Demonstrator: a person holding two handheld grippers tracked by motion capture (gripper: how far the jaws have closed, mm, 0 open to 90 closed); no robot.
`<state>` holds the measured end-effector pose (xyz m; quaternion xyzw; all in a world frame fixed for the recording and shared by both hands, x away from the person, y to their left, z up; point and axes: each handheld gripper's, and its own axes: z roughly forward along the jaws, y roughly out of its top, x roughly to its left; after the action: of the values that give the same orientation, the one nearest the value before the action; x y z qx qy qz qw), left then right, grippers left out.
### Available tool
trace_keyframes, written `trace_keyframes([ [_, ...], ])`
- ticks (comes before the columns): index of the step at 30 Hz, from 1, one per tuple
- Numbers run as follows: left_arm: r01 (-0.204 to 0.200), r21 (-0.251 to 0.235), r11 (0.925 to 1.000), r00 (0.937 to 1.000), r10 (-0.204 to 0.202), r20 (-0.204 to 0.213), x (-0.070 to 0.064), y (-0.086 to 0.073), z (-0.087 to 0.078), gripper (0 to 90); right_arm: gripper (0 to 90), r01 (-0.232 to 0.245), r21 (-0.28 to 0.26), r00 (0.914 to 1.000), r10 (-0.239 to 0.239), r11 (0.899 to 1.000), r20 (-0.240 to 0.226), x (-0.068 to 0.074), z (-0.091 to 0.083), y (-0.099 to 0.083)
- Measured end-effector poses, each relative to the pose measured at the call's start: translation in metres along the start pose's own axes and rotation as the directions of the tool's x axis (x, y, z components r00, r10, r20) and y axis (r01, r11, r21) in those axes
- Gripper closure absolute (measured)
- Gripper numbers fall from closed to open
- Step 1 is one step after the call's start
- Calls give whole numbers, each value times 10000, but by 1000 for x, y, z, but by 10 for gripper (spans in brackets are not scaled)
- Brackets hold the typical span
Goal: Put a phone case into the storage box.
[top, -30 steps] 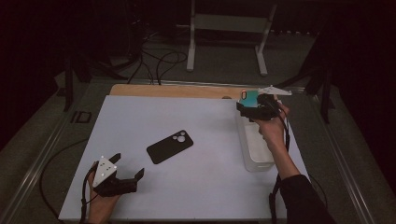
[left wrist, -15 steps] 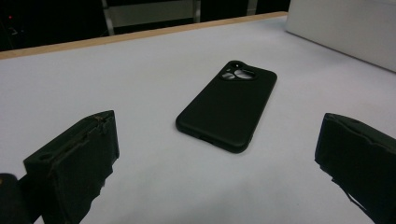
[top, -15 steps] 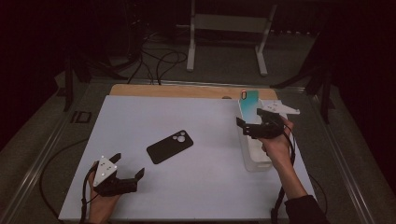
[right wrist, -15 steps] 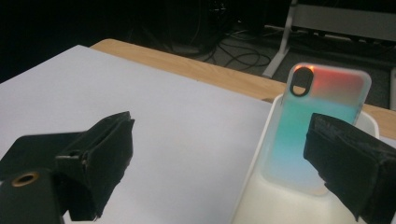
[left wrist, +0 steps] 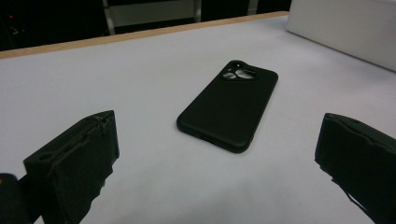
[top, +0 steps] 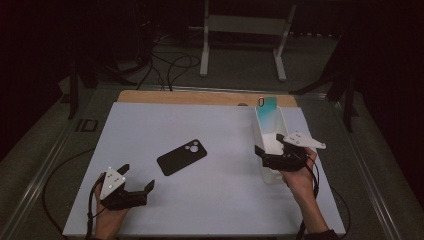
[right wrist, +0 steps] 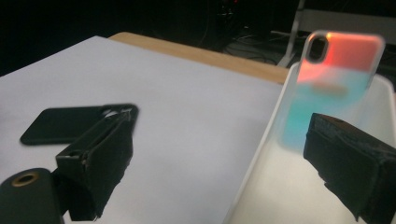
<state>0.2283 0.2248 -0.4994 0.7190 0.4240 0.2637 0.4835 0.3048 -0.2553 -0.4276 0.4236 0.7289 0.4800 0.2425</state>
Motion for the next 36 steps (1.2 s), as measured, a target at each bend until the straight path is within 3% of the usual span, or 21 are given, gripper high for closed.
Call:
trace_keyframes([
  [15,5,60,10000,10000,-5,-4,-1,0,1,2,83,256,-390,9997,-257,9989,-12,11,-14,-39],
  [19,36,-1,10000,10000,-36,27,0,0,0,2,83,170,-652,9994,-189,9977,-276,15,-18,-52],
  [22,56,19,10000,9999,-56,104,0,1,0,2,83,341,-833,9989,-366,9959,-292,15,-22,-56],
  [26,60,56,10000,9998,-61,171,0,1,1,2,82,223,-1043,9992,-257,9943,-314,13,-26,-60],
  [36,182,333,9993,9995,-191,267,2,9,2,2,83,74,-1039,9998,-94,9946,-192,11,-27,-69],
])
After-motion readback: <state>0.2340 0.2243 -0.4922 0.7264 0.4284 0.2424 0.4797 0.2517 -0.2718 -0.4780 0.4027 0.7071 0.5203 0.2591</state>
